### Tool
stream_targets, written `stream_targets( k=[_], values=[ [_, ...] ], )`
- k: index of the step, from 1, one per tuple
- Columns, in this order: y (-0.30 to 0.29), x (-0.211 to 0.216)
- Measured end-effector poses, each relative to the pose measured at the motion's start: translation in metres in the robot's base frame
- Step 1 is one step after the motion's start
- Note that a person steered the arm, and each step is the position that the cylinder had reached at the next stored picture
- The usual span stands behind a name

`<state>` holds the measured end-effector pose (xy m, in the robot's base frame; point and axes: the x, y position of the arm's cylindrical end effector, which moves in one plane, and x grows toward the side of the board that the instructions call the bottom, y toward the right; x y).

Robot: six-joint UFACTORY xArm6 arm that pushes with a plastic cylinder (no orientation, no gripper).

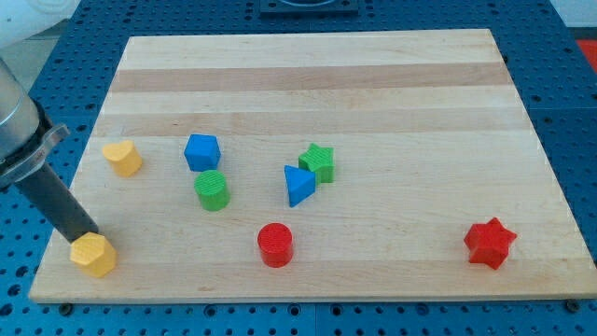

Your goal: Move the yellow heart to green star

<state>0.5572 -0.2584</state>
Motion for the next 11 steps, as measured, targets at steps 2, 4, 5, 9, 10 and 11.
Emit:
stream_targets(
  k=[2, 4, 5, 9, 10, 11],
  values=[
    [0.046, -0.037],
    [0.050, -0.043],
    [0.050, -0.057],
    [0.030, -0.070],
    [0.025, -0.079],
    [0.024, -0.102]
  ],
)
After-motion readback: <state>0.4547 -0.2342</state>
